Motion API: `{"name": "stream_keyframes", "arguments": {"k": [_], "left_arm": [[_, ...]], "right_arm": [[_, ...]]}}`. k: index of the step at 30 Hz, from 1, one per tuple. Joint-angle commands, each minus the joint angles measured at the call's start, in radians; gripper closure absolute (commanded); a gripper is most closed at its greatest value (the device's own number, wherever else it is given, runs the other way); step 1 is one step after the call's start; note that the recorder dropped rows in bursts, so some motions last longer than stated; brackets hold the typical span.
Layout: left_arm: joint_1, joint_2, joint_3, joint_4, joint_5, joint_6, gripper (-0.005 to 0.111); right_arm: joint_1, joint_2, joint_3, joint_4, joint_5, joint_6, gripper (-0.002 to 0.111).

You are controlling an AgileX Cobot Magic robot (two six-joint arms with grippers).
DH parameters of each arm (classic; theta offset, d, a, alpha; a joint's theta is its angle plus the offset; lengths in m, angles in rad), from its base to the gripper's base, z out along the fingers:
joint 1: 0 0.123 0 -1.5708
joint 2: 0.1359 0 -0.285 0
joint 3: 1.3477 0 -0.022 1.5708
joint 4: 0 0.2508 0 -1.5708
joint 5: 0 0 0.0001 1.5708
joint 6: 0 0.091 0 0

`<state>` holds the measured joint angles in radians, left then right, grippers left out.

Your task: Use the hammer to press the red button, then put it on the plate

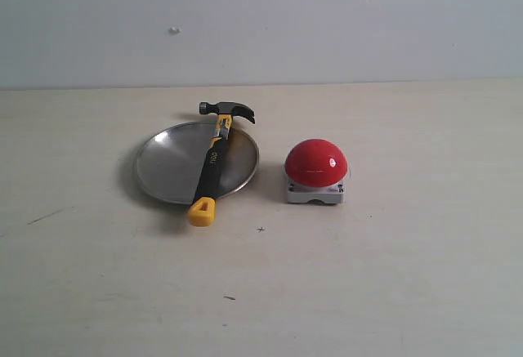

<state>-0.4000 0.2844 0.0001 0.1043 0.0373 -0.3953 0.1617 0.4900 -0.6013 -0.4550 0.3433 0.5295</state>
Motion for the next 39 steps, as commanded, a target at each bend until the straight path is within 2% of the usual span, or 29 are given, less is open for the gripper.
{"name": "stream_keyframes", "arguments": {"k": [1, 8, 12, 13, 15, 16, 18, 24, 31, 39], "left_arm": [[0.002, -0.006, 0.0, -0.005, -0.005, -0.002, 0.107], [0.002, -0.006, 0.0, -0.005, -0.005, -0.002, 0.107], [0.002, -0.006, 0.0, -0.005, -0.005, -0.002, 0.107], [0.002, -0.006, 0.0, -0.005, -0.005, -0.002, 0.107], [0.002, -0.006, 0.0, -0.005, -0.005, -0.002, 0.107], [0.002, -0.006, 0.0, -0.005, -0.005, -0.002, 0.107], [0.002, -0.006, 0.0, -0.005, -0.005, -0.002, 0.107], [0.002, -0.006, 0.0, -0.005, -0.005, -0.002, 0.107], [0.002, -0.006, 0.0, -0.005, -0.005, -0.002, 0.107], [0.002, -0.006, 0.0, -0.005, -0.005, -0.002, 0.107]], "right_arm": [[-0.016, -0.058, 0.024, -0.052, 0.025, -0.013, 0.108], [-0.016, -0.058, 0.044, -0.056, 0.025, -0.013, 0.108], [-0.019, -0.121, 0.123, 0.04, -0.005, -0.037, 0.108], [-0.023, -0.136, 0.147, 0.056, -0.029, -0.078, 0.108], [-0.047, -0.174, 0.22, 0.191, -0.122, -0.297, 0.108], [-0.067, -0.196, 0.266, 0.348, -0.178, -0.51, 0.108], [-0.104, -0.214, 0.344, 0.492, -0.264, -0.67, 0.108], [-0.176, -0.307, 0.474, 0.472, -0.263, -0.648, 0.108], [-0.176, -0.443, 0.498, 0.403, -0.151, -0.589, 0.108], [-0.176, -0.465, 0.539, 0.405, -0.114, -0.578, 0.108]]}}
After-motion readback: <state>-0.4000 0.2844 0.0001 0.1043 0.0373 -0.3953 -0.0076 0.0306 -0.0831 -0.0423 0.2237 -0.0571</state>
